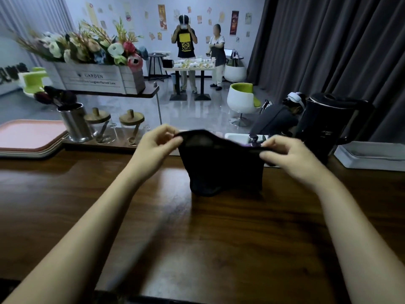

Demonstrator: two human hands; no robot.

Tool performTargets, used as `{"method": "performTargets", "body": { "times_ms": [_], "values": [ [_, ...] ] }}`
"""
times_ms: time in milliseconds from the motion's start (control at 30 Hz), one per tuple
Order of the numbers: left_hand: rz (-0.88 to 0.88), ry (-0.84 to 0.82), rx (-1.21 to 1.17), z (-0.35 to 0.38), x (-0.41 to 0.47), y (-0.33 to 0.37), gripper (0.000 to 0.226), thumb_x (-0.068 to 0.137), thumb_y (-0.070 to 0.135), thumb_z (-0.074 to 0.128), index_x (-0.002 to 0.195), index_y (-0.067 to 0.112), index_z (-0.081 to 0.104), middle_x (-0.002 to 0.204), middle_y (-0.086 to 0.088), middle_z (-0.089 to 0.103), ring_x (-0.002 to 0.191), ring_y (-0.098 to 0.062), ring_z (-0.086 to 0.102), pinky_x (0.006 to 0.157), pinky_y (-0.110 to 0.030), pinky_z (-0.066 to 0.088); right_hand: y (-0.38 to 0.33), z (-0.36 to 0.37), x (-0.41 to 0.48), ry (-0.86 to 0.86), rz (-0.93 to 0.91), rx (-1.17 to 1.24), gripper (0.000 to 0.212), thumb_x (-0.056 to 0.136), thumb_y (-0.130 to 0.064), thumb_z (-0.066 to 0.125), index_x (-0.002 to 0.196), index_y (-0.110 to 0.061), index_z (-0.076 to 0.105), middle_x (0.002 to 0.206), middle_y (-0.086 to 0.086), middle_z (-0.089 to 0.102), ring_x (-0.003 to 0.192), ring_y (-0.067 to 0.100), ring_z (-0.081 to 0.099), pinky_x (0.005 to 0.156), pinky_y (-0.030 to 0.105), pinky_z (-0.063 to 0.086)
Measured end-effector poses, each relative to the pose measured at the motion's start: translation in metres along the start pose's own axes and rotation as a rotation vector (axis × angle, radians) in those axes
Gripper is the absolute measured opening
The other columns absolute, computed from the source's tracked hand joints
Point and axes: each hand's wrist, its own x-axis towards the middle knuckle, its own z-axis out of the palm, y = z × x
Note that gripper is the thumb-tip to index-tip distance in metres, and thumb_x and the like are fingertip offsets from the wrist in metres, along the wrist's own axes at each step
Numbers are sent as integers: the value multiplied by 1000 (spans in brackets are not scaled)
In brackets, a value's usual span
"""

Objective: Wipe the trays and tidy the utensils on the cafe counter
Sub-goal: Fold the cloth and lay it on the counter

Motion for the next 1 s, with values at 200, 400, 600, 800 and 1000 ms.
{"method": "performTargets", "body": {
  "times_ms": [200, 400, 600, 800, 1000],
  "values": [
    [-258, -320, 46, 10, -71, -61, 19, 93, 3, 70, 80, 18, 68, 72, -2, 69, 68, -3, 62, 67, -12, 45, 57, 22, -40, -571, 387, -249, 8, 87, -21, 77, 92, -23, 72, 74, -13, 65, 70, -1, 59, 67, 14, 42],
    [-301, -193, -69, 17, -59, -75, 10, 93, 11, 72, 92, 3, 65, 77, -4, 65, 74, -10, 59, 68, -16, 47, 64, 27, -33, -427, 398, -42, 4, 89, -19, 75, 93, -21, 73, 75, -4, 58, 74, 10, 51, 71, 28, 37],
    [-332, -20, 154, 56, -3, -108, 14, 87, 39, 73, 97, 30, 67, 89, 11, 71, 80, -10, 64, 81, -35, 51, 87, 56, 11, -46, 384, -402, 21, 91, -34, 69, 112, -36, 67, 107, -5, 65, 100, 17, 60, 90, 33, 44],
    [-383, 46, 525, 63, -56, -120, 19, 92, 43, 67, 107, 35, 57, 94, 13, 63, 85, -12, 63, 73, -32, 43, 100, 80, -55, 56, 371, -613, 23, 96, -39, 63, 118, -34, 55, 115, -8, 56, 104, 16, 57, 78, 26, 40],
    [-374, -105, 652, 60, -74, -120, 31, 85, 45, 72, 112, 38, 60, 97, 10, 59, 95, -19, 61, 76, -33, 45, 111, 84, -85, 0, 346, -572, 37, 95, -30, 66, 129, -41, 54, 115, -16, 54, 104, 9, 53, 81, 24, 39]
  ]
}}
